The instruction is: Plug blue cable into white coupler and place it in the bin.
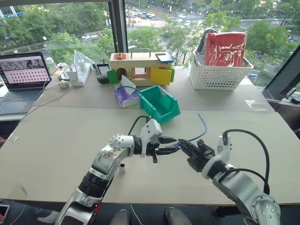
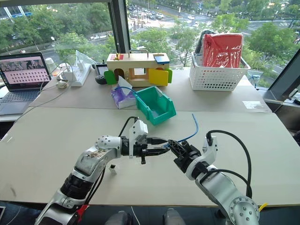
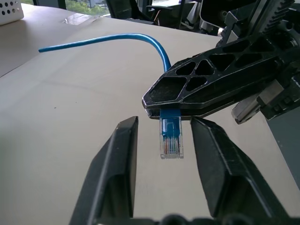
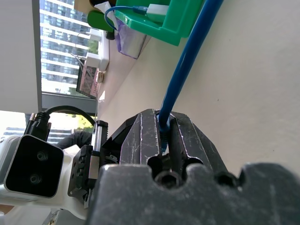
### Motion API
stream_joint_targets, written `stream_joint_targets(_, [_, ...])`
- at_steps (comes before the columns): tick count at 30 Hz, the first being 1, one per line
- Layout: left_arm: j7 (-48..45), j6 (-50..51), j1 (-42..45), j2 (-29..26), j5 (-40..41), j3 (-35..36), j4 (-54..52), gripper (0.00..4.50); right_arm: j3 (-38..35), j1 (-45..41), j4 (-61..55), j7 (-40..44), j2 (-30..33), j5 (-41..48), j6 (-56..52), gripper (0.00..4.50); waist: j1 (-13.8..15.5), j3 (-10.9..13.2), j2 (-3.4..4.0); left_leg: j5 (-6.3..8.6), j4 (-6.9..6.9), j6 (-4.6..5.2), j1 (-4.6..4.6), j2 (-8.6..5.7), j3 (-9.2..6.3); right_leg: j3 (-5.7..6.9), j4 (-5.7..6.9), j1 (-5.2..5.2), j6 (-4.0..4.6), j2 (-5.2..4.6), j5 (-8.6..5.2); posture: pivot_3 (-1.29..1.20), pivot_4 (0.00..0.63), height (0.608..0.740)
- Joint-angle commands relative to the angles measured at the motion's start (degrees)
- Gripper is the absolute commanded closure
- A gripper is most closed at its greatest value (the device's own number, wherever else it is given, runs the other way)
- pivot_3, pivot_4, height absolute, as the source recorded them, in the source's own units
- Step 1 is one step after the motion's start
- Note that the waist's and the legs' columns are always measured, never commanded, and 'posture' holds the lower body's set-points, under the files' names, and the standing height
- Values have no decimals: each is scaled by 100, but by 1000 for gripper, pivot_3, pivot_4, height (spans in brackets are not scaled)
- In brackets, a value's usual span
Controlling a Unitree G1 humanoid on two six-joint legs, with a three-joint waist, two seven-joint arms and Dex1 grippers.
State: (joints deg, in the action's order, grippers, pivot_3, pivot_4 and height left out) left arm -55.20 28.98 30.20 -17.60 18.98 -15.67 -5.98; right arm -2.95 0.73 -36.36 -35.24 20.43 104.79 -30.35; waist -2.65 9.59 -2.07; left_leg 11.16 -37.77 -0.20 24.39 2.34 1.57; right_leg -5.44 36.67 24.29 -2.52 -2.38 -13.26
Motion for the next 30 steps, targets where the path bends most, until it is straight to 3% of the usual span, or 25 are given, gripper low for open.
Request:
stream_joint_targets(1, [156,-3,267,-95,191,472,-165,1060,-232,-182,-77,244,34,-89,198,4500,7,0,0,0,0,0,0,0,0,0,0,0,0,0,0,0,150,739])
stream_joint_targets(4, [539,51,465,-291,272,1073,-214,45,-408,-412,209,388,86,-237,268,4500,2,0,0,0,0,0,-1,0,1,0,-1,-1,0,0,0,0,150,739])
stream_joint_targets(9, [1283,686,593,-829,677,2338,-558,45,-479,-1090,942,719,241,-362,71,4500,-41,2,-1,0,0,0,-1,3,2,0,1,3,-1,2,0,0,150,739])
stream_joint_targets(16, [1375,1619,-971,-1744,1674,3760,-1977,45,-408,-2037,1972,1320,470,-473,-502,4500,-76,3,0,5,5,7,1,13,4,4,-2,5,31,6,11,0,150,739])
stream_joint_targets(22, [1931,1642,-3344,-1213,2490,4752,-3874,45,-278,-2781,2811,1882,417,-799,-1024,4500,-81,5,-4,5,4,6,1,21,13,0,-7,4,35,-9,14,0,150,739])
stream_joint_targets(28, [2392,921,-5417,-457,1777,4212,-4882,45,-321,-2938,3087,2046,150,-1033,-1280,4500,-5,4,-6,5,3,5,-10,24,21,-2,-4,-2,41,-6,12,0,150,739])
stream_joint_targets(30, [2783,550,-5809,-283,993,3653,-4829,45,-360,-2955,3088,2027,74,-1061,-1325,4500,1,4,-5,5,2,5,-10,22,22,-2,-4,-1,60,-5,-2,0,150,739])
